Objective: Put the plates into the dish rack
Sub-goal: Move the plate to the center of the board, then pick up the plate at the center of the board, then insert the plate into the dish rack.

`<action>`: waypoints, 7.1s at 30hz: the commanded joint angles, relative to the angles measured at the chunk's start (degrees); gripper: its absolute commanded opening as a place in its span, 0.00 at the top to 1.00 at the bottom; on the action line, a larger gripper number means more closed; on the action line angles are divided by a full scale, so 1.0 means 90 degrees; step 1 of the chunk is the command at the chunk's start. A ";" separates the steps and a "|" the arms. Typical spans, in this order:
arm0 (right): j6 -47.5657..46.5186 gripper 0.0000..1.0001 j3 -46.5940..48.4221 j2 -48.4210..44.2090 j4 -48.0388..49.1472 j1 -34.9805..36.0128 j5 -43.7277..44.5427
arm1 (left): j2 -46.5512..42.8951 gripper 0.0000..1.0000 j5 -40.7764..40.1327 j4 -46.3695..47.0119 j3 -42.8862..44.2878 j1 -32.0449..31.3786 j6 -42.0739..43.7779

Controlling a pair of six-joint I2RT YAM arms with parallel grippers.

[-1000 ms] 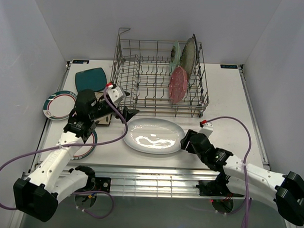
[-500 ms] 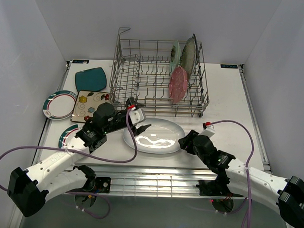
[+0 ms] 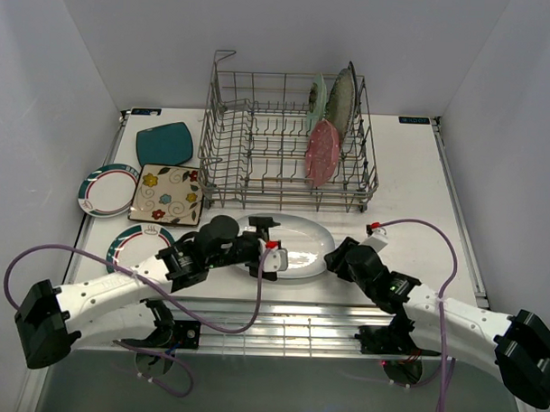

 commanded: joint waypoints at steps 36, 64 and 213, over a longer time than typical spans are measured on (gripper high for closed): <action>-0.0161 0.89 0.0638 0.1328 0.0972 -0.0275 -0.0144 | 0.2214 0.02 -0.1506 0.0896 -0.0368 -0.1491 0.0417; -0.0151 0.92 0.0443 0.0880 0.0952 -0.0275 -0.0164 | 0.3152 0.47 -0.2805 0.1648 -0.0407 -0.1676 0.0369; -0.3569 0.92 0.8226 0.2510 -0.2798 0.0028 0.0119 | 0.2428 1.00 -0.1087 0.0935 0.3890 -0.0515 0.2234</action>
